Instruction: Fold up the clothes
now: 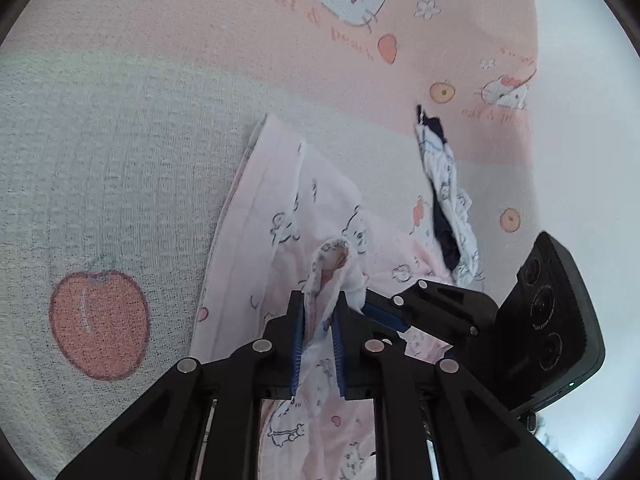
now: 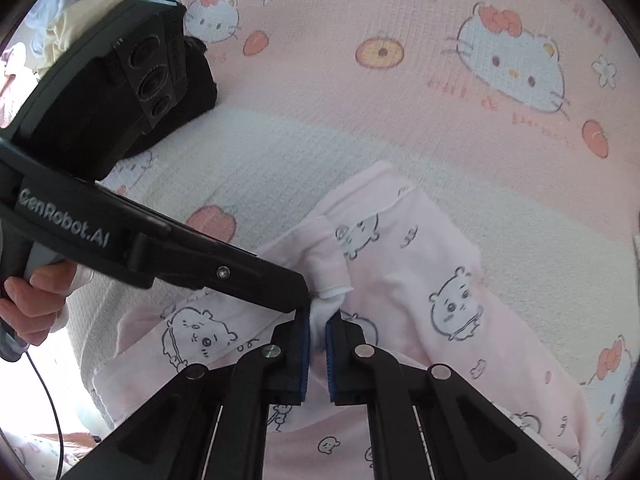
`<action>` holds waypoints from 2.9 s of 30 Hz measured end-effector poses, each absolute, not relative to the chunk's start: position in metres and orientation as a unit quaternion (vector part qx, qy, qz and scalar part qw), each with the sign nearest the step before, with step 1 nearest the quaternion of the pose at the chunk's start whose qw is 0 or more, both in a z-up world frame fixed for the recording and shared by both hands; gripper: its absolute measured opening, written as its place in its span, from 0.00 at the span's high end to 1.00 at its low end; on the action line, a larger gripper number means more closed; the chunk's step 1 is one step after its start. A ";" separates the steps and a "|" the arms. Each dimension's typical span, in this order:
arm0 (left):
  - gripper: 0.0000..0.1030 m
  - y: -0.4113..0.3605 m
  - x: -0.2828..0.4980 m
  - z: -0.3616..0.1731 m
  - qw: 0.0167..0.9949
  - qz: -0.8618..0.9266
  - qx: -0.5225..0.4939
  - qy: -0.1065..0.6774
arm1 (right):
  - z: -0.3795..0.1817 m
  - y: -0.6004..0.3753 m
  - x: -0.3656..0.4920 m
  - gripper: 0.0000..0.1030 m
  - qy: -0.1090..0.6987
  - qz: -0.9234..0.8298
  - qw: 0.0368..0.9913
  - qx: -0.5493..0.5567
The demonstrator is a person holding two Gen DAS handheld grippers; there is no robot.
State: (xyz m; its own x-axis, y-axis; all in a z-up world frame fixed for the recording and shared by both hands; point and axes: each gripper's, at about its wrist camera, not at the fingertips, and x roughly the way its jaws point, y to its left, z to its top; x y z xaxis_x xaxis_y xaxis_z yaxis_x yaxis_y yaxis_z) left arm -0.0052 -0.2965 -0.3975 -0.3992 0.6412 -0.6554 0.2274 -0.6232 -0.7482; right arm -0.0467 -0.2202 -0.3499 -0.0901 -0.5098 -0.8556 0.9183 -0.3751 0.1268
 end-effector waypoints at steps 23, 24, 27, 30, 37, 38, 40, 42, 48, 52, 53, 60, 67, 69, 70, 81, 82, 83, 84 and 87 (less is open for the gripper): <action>0.94 -0.318 -0.064 -0.378 0.114 0.762 -0.523 -0.364 | -0.321 -0.205 -0.114 0.97 0.136 -0.746 0.466 0.456; 0.94 -0.317 -0.069 -0.379 0.108 0.762 -0.530 -0.356 | -0.322 -0.206 -0.116 0.97 0.135 -0.747 0.463 0.458; 0.94 -0.314 -0.080 -0.384 0.089 0.764 -0.548 -0.328 | -0.329 -0.212 -0.124 0.97 0.131 -0.749 0.455 0.463; 0.94 -0.314 -0.086 -0.391 0.080 0.767 -0.554 -0.313 | -0.338 -0.220 -0.125 0.97 0.147 -0.752 0.445 0.464; 0.94 -0.307 -0.090 -0.398 0.050 0.780 -0.580 -0.229 | -0.353 -0.224 -0.128 0.97 0.152 -0.749 0.426 0.484; 0.94 -0.307 -0.089 -0.398 0.050 0.781 -0.579 -0.230 | -0.357 -0.225 -0.128 0.97 0.151 -0.749 0.422 0.488; 0.94 -0.307 -0.086 -0.398 0.050 0.781 -0.577 -0.235 | -0.361 -0.225 -0.129 0.96 0.144 -0.752 0.416 0.491; 0.94 -0.312 -0.083 -0.398 0.053 0.765 -0.583 -0.267 | -0.361 -0.223 -0.130 0.96 0.136 -0.753 0.413 0.494; 0.90 -0.328 -0.075 -0.398 0.063 0.714 -0.597 -0.361 | -0.347 -0.203 -0.130 0.44 0.117 -0.770 0.383 0.497; 0.42 -0.335 -0.064 -0.389 0.046 0.694 -0.605 -0.388 | -0.337 -0.183 -0.129 0.39 0.083 -0.780 0.379 0.491; 0.37 -0.337 -0.060 -0.385 0.045 0.698 -0.598 -0.391 | -0.334 -0.176 -0.129 0.38 0.074 -0.783 0.376 0.489; 0.37 -0.343 -0.041 -0.374 0.035 0.690 -0.596 -0.410 | -0.321 -0.135 -0.120 0.34 0.089 -0.814 0.335 0.466; 0.37 -0.327 -0.027 -0.369 0.032 0.695 -0.612 -0.376 | -0.319 -0.109 -0.110 0.34 0.135 -0.819 0.304 0.468; 0.37 -0.323 -0.024 -0.363 0.031 0.702 -0.614 -0.358 | -0.321 -0.103 -0.108 0.34 0.147 -0.816 0.299 0.472; 0.37 -0.321 -0.023 -0.360 0.031 0.705 -0.616 -0.350 | -0.321 -0.099 -0.107 0.34 0.153 -0.815 0.297 0.474; 0.37 -0.266 -0.029 -0.313 0.029 0.765 -0.602 -0.229 | -0.318 -0.026 -0.109 0.34 0.126 -0.812 0.248 0.514; 0.37 -0.257 -0.031 -0.310 0.028 0.770 -0.601 -0.213 | -0.316 -0.019 -0.109 0.34 0.115 -0.810 0.255 0.515; 0.37 -0.247 -0.032 -0.309 0.027 0.775 -0.599 -0.199 | -0.312 -0.012 -0.108 0.34 0.110 -0.811 0.257 0.514; 0.37 -0.238 -0.033 -0.307 0.026 0.780 -0.597 -0.184 | -0.308 -0.007 -0.107 0.34 0.109 -0.810 0.259 0.514; 0.37 -0.211 -0.038 -0.305 0.030 0.787 -0.599 -0.147 | -0.301 0.005 -0.104 0.34 0.124 -0.809 0.255 0.516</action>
